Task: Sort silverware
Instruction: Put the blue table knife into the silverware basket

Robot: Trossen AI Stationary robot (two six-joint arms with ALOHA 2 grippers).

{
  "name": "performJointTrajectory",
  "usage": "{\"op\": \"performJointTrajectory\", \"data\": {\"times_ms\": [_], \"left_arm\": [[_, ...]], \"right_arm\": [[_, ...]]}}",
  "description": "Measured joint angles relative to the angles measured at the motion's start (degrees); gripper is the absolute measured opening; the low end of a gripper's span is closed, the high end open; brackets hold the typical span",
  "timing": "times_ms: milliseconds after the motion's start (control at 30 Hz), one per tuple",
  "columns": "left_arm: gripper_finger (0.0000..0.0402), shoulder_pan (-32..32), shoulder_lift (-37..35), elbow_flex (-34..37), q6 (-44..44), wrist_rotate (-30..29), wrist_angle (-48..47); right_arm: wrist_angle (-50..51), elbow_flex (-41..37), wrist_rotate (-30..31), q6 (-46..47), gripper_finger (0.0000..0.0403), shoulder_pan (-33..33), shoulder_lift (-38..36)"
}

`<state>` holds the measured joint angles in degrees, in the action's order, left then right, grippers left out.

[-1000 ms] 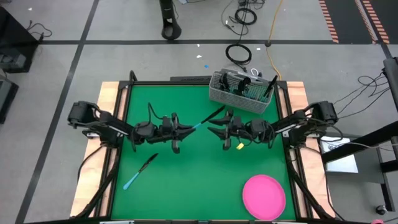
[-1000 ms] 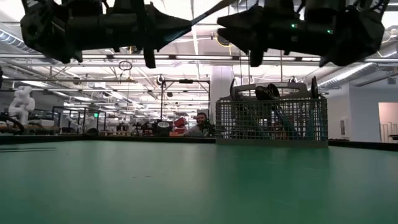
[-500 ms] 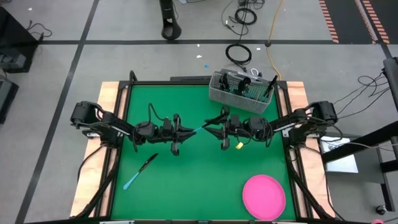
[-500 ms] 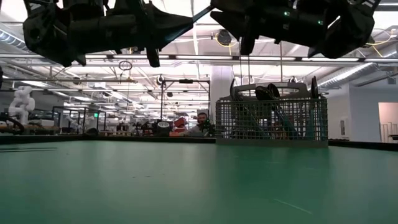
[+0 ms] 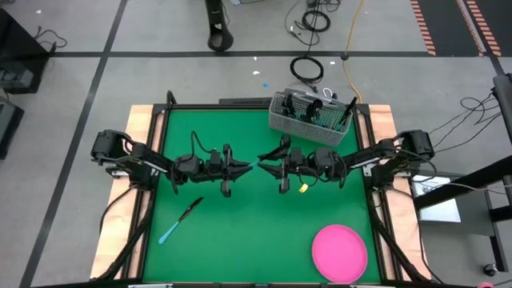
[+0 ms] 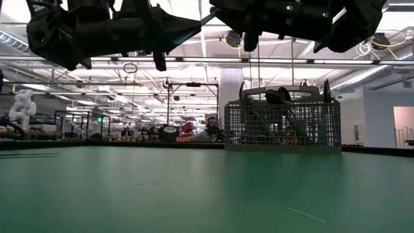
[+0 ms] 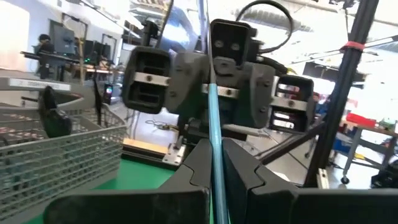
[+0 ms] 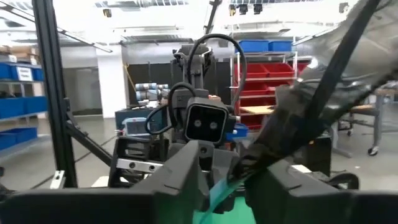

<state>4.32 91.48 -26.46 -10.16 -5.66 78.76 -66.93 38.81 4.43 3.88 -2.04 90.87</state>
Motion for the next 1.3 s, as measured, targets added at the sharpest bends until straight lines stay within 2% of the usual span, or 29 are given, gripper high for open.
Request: {"op": "performJointTrajectory", "data": {"times_ms": [67,200,233,400,600,733,833,967,1100,1233,1300], "left_arm": [[0.0015,-0.29,0.00,-0.02,-0.01,-0.05,0.02],[0.0029,-0.18,0.00,-0.01,0.15,0.13,0.36],[0.0035,-0.24,0.00,0.00,0.17,0.11,0.09],[0.0076,-0.21,-0.02,-0.04,0.08,-0.20,-2.91],[0.0138,-0.25,-0.02,-0.04,0.47,1.78,-6.69],[0.0172,-1.16,-1.99,-0.07,1.56,1.87,-12.59],[0.0186,-1.96,-5.88,-0.07,1.55,1.81,-21.48],[0.0189,-2.39,-12.57,-0.07,1.52,2.22,-33.83],[0.0189,-2.33,-19.15,-0.07,1.54,0.80,-42.98],[0.0189,-1.92,-24.02,-0.07,1.63,-2.20,-48.43],[0.0189,-1.91,-25.46,-0.07,1.65,-3.04,-49.23]], "right_arm": [[-0.20,0.00,0.20,-1.22,0.0092,-0.17,0.00],[0.44,0.02,0.33,-1.49,0.0018,-0.31,-0.01],[0.91,0.02,0.39,-1.51,0.0011,-0.31,-0.02],[3.38,0.02,0.22,-0.28,0.0005,-0.49,-0.20],[7.58,0.00,0.59,-0.54,0.0002,-0.71,-3.91],[20.26,0.00,4.86,-1.20,0.0002,-0.71,-10.56],[32.63,0.00,9.95,-1.44,0.0001,-0.75,-17.95],[48.35,0.00,16.55,0.16,0.0001,-0.66,-29.32],[64.59,0.02,26.08,3.56,0.0001,0.65,-39.94],[75.91,0.02,34.61,7.05,0.0000,3.22,-47.30],[80.25,0.02,37.03,8.32,0.0000,4.94,-49.62]]}}
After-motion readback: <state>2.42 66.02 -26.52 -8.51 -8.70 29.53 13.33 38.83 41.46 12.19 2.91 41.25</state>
